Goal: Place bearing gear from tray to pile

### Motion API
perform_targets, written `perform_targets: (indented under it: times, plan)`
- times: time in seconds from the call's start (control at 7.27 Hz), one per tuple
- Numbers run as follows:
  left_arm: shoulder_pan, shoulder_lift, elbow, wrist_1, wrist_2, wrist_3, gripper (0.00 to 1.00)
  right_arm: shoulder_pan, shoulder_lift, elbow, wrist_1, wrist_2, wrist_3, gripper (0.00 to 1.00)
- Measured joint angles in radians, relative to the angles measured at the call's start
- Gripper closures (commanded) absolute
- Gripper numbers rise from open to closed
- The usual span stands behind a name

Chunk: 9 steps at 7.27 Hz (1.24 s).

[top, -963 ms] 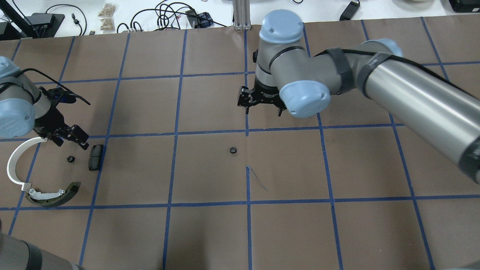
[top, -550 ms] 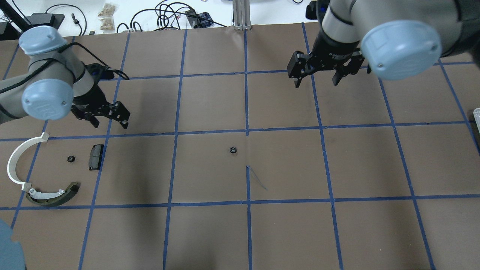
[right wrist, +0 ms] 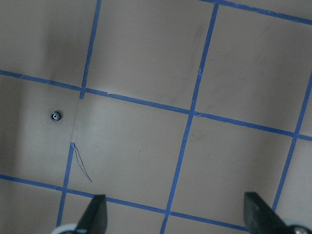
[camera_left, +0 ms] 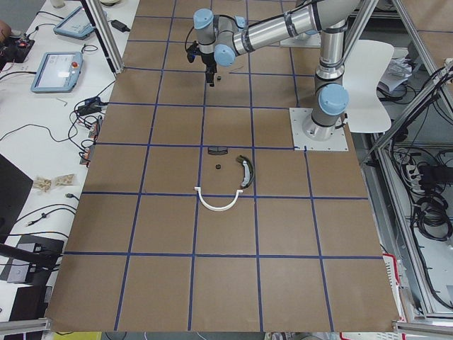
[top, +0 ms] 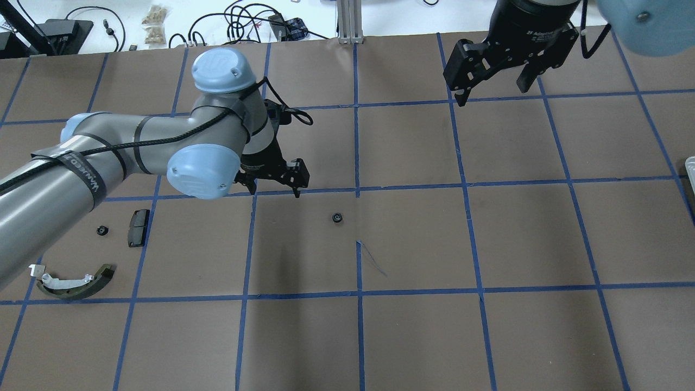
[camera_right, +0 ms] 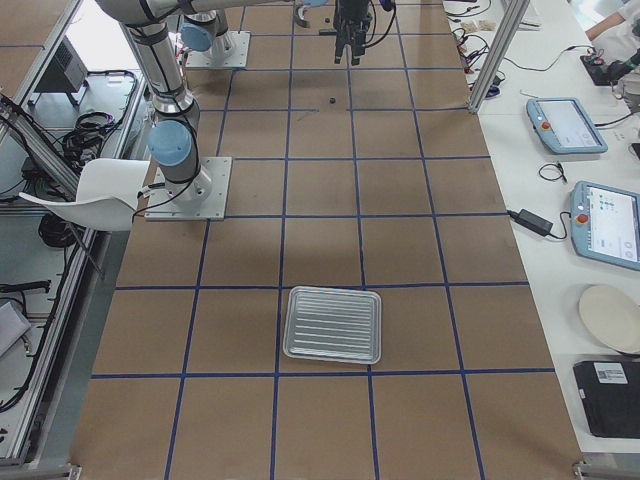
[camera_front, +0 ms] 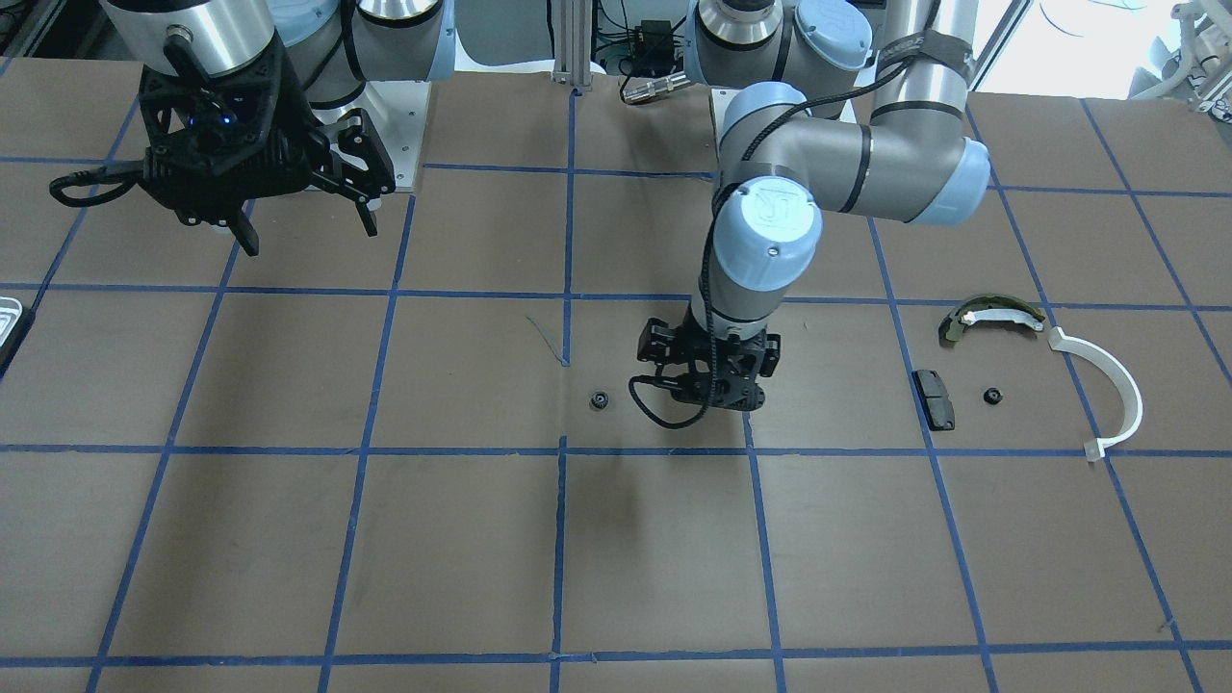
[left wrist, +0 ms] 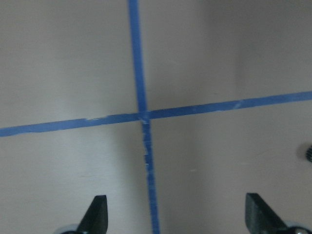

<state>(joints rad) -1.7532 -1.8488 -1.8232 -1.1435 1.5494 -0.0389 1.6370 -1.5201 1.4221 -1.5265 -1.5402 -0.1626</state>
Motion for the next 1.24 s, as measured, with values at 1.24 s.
perform_targets:
  times: [1.24]
  plan:
    - [-0.118, -0.166, -0.01, 0.229, -0.062, -0.048, 0.17, -0.051, -0.063, 0.149, -0.13, -0.057, 0.183, 0.0]
